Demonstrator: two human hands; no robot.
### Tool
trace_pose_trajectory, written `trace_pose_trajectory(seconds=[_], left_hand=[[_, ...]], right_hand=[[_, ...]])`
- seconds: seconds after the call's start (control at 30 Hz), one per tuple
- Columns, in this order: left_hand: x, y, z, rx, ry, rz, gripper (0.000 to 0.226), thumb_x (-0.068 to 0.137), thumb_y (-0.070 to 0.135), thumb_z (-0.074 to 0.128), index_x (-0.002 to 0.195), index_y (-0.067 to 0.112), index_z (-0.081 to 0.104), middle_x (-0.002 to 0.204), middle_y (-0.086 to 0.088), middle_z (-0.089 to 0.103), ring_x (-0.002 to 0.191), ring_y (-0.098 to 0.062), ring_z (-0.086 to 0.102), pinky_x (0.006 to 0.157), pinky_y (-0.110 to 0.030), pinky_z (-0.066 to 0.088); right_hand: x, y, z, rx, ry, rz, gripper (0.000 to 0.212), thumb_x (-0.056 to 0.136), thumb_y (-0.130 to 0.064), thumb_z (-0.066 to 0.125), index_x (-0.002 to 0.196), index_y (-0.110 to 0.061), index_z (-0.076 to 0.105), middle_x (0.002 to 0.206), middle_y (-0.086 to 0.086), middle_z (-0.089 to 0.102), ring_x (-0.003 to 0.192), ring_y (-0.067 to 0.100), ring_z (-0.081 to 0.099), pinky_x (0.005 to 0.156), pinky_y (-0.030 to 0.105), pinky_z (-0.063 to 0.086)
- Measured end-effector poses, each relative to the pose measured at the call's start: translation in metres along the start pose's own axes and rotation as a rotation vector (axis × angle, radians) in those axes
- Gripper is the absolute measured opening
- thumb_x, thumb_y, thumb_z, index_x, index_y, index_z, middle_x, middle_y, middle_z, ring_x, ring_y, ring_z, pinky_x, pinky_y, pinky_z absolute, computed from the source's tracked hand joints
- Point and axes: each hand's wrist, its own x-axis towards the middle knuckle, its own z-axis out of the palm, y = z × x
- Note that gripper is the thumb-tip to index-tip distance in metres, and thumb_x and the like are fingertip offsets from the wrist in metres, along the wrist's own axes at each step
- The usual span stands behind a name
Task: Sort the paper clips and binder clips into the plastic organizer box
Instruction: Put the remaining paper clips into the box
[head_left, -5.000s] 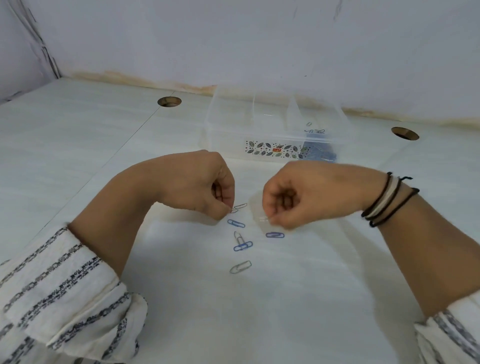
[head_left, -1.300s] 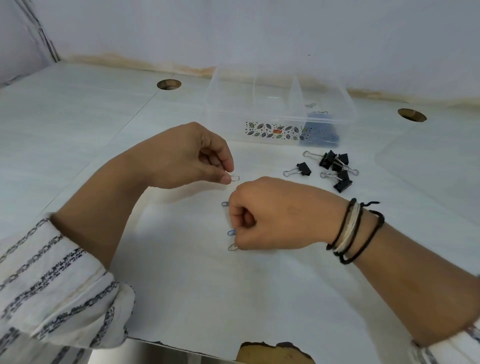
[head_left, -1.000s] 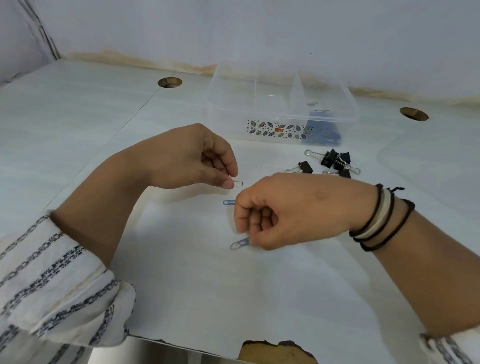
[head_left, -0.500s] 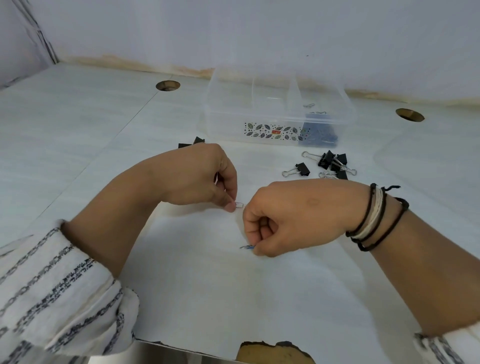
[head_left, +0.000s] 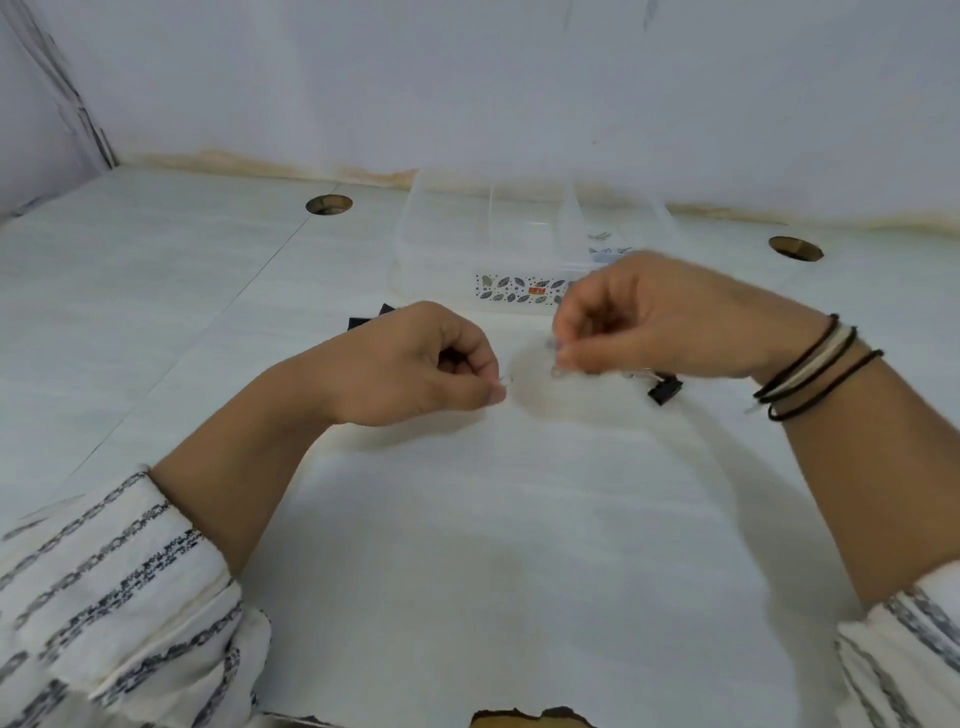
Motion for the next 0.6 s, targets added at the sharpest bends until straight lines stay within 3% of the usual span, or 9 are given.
trace_pose_trajectory(seconds=[0.07, 0.2, 0.33, 0.47, 0.6], left_hand=[[0.009, 0.01, 0.001, -0.092, 0.076, 0.031, 0.017, 0.093, 0.025, 0.075, 0.081, 0.013, 0.073, 0.059, 0.006, 0.051, 0.055, -0.009, 0.042, 0.054, -0.017, 0.037], [0.045, 0.043, 0.001, -0.177, 0.3, 0.106, 0.021, 0.094, 0.024, 0.074, 0.083, 0.007, 0.072, 0.06, 0.006, 0.054, 0.047, -0.003, 0.042, 0.048, -0.012, 0.037], [0.105, 0.073, 0.0, -0.163, 0.475, 0.172, 0.017, 0.091, 0.023, 0.075, 0.081, 0.009, 0.073, 0.056, 0.009, 0.056, 0.041, -0.002, 0.044, 0.042, -0.016, 0.039], [0.155, 0.08, 0.008, -0.007, 0.564, 0.156, 0.017, 0.087, 0.029, 0.079, 0.082, 0.013, 0.077, 0.068, 0.006, 0.069, 0.047, 0.004, 0.053, 0.051, -0.01, 0.039], [0.164, 0.081, 0.004, 0.073, 0.645, 0.123, 0.019, 0.089, 0.032, 0.079, 0.099, 0.015, 0.08, 0.09, 0.0, 0.076, 0.064, -0.003, 0.06, 0.062, -0.019, 0.045]], right_hand=[[-0.002, 0.016, -0.023, 0.07, 0.303, 0.006, 0.008, 0.086, -0.023, 0.078, 0.081, -0.018, 0.074, 0.076, 0.001, 0.07, 0.067, 0.009, 0.058, 0.069, 0.024, 0.047], [0.017, 0.051, -0.046, 0.082, 0.831, 0.085, 0.01, 0.087, -0.022, 0.077, 0.08, -0.016, 0.073, 0.067, -0.004, 0.064, 0.05, -0.004, 0.05, 0.055, 0.01, 0.043], [0.037, 0.073, -0.044, -0.123, 0.89, 0.129, 0.01, 0.087, -0.027, 0.077, 0.088, -0.017, 0.078, 0.079, -0.006, 0.068, 0.067, -0.002, 0.056, 0.066, 0.014, 0.042], [0.033, 0.081, -0.041, -0.165, 1.085, 0.09, 0.013, 0.092, -0.027, 0.07, 0.097, -0.021, 0.08, 0.094, -0.004, 0.067, 0.08, 0.012, 0.061, 0.077, 0.024, 0.046], [0.024, 0.088, -0.037, -0.123, 1.186, 0.062, 0.014, 0.095, -0.026, 0.066, 0.098, -0.019, 0.079, 0.095, -0.006, 0.062, 0.074, -0.001, 0.057, 0.075, 0.016, 0.046]])
